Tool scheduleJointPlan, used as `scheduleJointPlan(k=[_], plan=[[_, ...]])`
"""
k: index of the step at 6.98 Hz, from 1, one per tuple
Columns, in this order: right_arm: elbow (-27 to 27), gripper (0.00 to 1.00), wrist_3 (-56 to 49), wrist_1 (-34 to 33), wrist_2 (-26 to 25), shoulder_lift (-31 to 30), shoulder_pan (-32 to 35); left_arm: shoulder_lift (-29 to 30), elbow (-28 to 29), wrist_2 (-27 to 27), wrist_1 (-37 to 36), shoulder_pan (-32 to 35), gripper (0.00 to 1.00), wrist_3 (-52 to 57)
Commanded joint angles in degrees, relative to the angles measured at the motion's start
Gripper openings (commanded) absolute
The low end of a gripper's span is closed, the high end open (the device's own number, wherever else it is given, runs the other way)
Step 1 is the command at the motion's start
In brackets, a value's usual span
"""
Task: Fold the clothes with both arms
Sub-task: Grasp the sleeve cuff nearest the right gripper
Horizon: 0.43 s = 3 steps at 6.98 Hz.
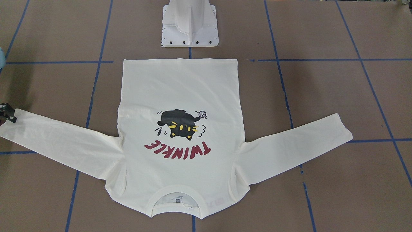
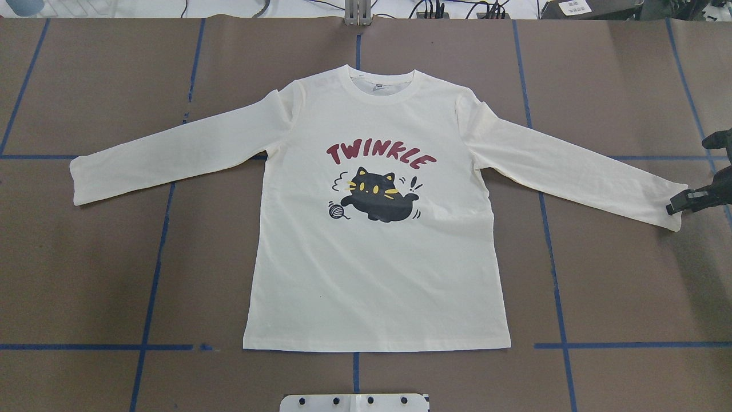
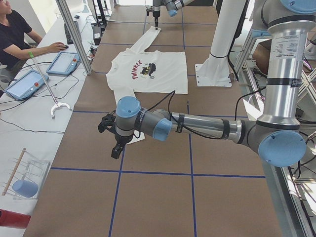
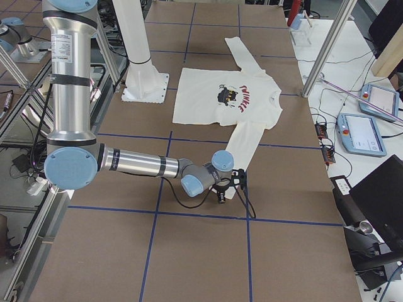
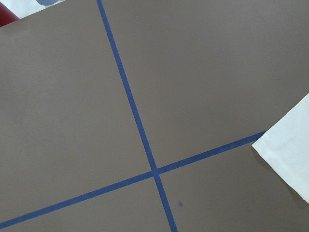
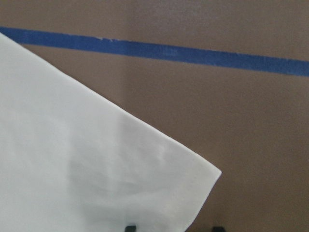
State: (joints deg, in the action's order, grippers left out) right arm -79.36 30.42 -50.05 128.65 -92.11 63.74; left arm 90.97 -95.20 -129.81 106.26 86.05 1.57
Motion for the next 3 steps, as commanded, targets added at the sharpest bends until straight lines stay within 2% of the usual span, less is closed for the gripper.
scheduleJointPlan(k=[1,3], plan=[[-0.9,0.00,-0.1,0.0,0.5,0.8,0.2,0.0,0.1,0.0,0.1,0.0,1.00,0.0],[-1.4,0.00,0.2,0.6,0.3,1.4,0.2,0.0,0.3,0.0,0.4,0.0,1.00,-0.1]])
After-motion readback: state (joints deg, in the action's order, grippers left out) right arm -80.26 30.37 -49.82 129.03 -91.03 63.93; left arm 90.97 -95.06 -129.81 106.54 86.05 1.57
